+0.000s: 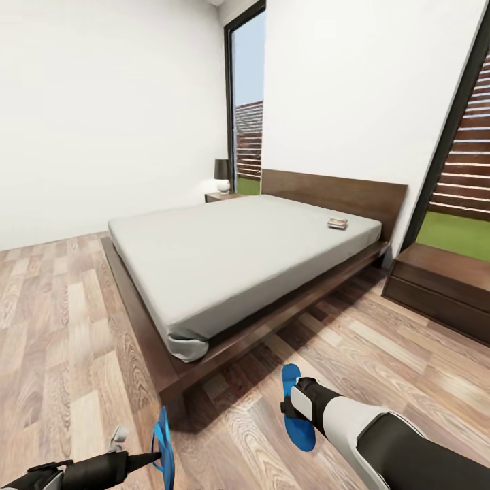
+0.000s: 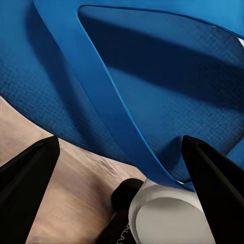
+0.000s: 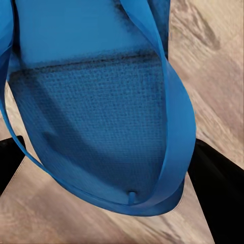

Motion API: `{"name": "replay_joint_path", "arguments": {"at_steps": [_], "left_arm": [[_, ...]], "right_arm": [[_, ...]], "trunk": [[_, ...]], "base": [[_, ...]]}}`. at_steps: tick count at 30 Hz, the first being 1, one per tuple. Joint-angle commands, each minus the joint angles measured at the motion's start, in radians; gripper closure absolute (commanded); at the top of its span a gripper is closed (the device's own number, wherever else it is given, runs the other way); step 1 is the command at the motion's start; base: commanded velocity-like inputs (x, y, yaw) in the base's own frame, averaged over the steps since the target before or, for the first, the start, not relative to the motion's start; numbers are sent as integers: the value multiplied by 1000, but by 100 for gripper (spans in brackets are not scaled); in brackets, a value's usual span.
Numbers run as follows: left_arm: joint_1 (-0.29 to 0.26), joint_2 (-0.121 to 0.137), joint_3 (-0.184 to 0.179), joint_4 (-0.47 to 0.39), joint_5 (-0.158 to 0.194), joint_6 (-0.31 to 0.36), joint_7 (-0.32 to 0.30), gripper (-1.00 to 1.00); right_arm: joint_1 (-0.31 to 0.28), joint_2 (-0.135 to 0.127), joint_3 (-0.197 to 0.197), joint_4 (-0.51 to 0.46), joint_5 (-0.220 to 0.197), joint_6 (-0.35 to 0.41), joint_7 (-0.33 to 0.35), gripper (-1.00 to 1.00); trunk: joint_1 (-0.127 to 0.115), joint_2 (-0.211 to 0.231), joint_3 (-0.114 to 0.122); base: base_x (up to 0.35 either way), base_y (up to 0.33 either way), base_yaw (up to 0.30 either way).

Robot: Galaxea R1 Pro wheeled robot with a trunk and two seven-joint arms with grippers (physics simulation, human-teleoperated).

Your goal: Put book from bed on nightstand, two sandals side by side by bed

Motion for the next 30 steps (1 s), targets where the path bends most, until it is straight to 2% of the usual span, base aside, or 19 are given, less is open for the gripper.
{"name": "replay_joint_path", "arguments": {"at_steps": [1,10,23,30], "left_arm": [[0,0,6,0,-4,10,-3,100],[0,3,7,0,-3,10,-3,100],[0,7,8,1,-3,11,-3,100],[0,42,9,3,7,14,-10,100]], "right_arm": [[-1,1,8,1,-9,3,-2,100],[-1,1,8,1,-9,2,-2,100],[-1,1,8,1,-9,-1,-2,100],[-1,1,9,1,-8,3,-2,100]], "trunk": [[0,0,-1],[0,0,-6],[0,0,-6],[0,0,-6]], "base": [[0,0,250],[0,0,219],[0,0,15],[0,0,175]]}}
